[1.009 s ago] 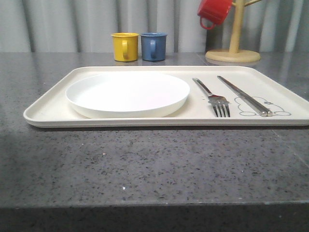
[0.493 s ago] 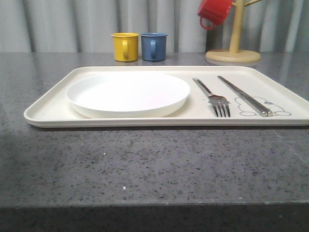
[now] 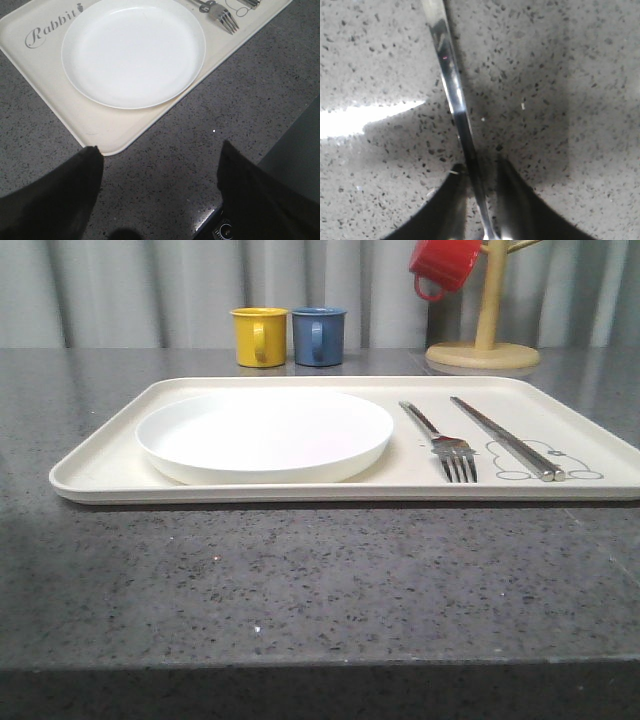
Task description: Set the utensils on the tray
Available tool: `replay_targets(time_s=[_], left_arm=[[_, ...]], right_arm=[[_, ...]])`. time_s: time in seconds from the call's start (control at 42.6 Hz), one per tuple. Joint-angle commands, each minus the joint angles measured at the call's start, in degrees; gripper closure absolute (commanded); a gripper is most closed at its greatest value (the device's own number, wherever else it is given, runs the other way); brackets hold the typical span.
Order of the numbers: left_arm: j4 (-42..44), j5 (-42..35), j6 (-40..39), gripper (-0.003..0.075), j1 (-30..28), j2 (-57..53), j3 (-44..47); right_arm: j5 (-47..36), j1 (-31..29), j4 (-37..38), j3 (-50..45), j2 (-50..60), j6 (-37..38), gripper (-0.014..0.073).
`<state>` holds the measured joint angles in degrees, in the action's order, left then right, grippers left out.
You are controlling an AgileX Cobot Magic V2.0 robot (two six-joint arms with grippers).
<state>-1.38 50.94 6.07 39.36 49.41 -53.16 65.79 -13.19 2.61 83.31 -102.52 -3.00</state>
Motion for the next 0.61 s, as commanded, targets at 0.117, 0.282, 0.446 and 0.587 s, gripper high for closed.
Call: replay_targets(time_s=[0.117,0.282,0.446,0.587], left_arm=[[-0.7,-3.8,-0.6,0.0240,0.3,-0.3,-1.5],[-0.7,-3.8,-0.6,0.0240,0.3,-0.3,-1.5],[-0.7,-3.8,-0.6,0.0240,0.3,-0.3,-1.5],[-0.7,-3.8,-0.6,0.0240,0.3,-0.3,-1.5]], right_arm=[[-1.8,-0.5,0.9,1.7,2.7,-0.6,0.0557],[-1.8,-0.5,0.9,1.7,2.7,-0.6,0.0557],[-0.9,-0.4,-1.1,2.1,3.8,-0.6,0.0557],[0.7,0.7,-6.2,3.4,6.8,-1.1,0.0557]])
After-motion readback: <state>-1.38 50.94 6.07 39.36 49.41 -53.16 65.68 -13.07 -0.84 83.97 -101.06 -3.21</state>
